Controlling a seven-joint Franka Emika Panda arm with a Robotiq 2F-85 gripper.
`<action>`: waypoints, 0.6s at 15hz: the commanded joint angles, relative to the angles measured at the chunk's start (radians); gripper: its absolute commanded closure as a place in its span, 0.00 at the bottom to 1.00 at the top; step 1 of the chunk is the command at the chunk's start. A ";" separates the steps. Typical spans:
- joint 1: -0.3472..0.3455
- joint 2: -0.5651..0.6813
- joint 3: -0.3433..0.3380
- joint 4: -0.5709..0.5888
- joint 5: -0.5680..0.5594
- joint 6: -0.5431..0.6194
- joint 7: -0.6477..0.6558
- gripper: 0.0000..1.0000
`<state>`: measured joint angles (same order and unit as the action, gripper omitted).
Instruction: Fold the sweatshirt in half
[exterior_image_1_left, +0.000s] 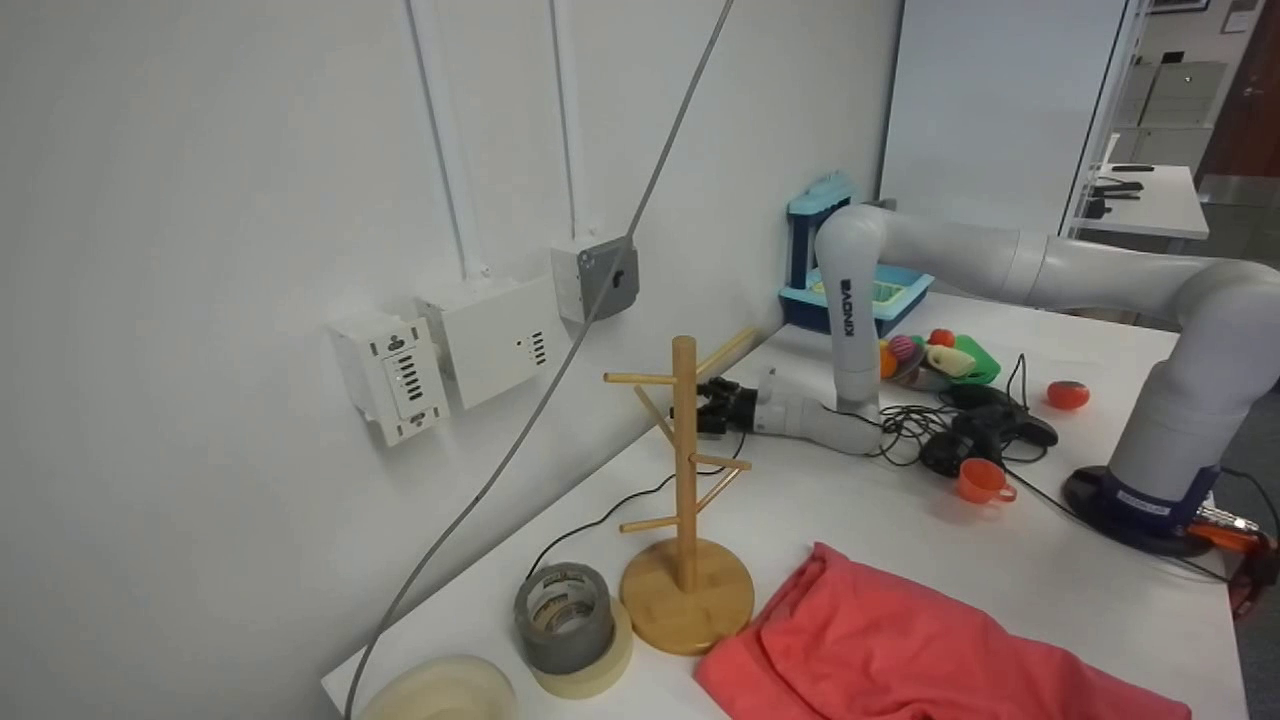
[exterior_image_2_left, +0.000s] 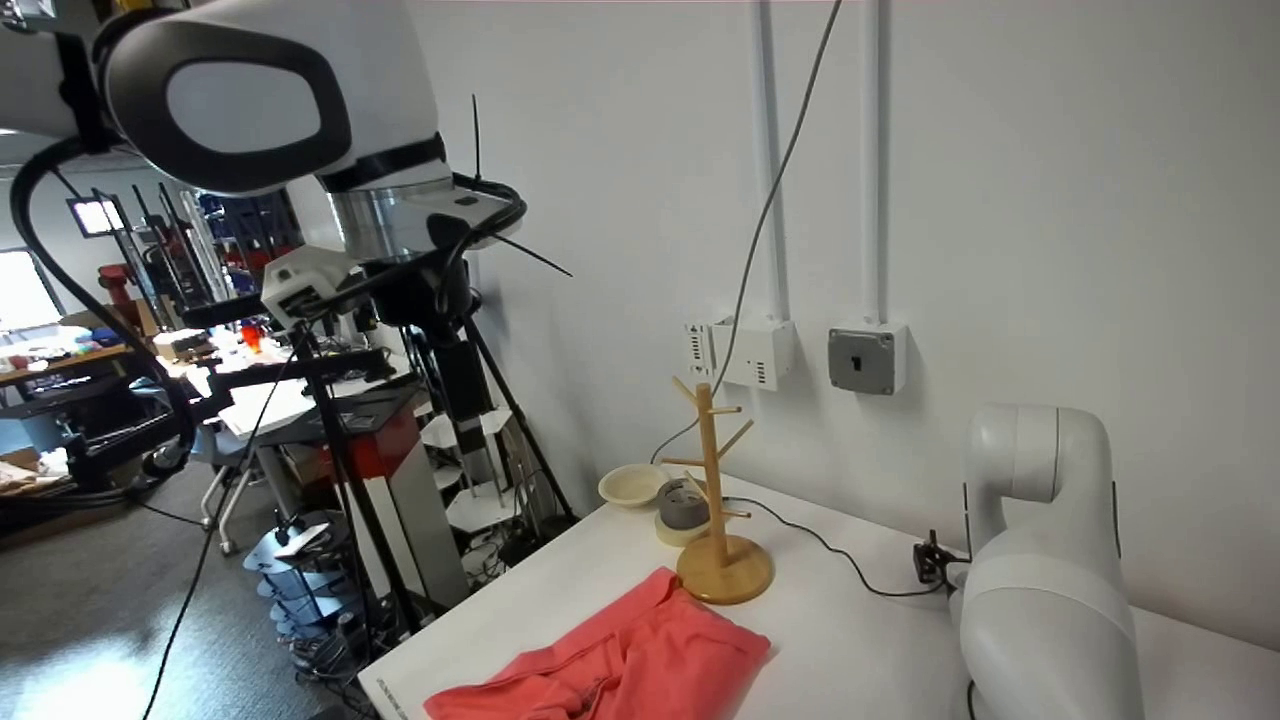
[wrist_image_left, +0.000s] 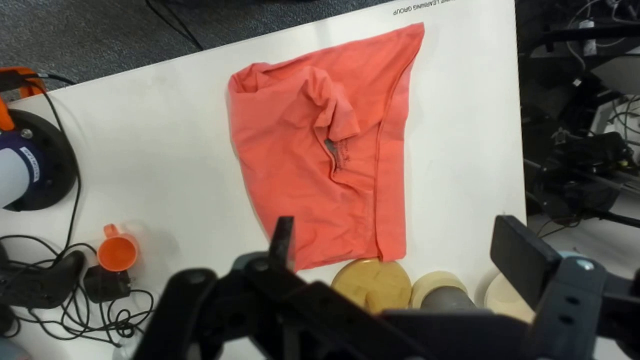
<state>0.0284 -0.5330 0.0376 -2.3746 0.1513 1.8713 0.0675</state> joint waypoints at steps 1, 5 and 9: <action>0.003 0.003 0.000 -0.011 0.005 0.012 -0.001 0.00; 0.003 0.020 0.014 -0.132 -0.006 0.087 0.002 0.00; 0.012 0.069 0.034 -0.282 -0.007 0.233 0.006 0.00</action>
<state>0.0286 -0.4897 0.0578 -2.5601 0.1489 1.9942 0.0675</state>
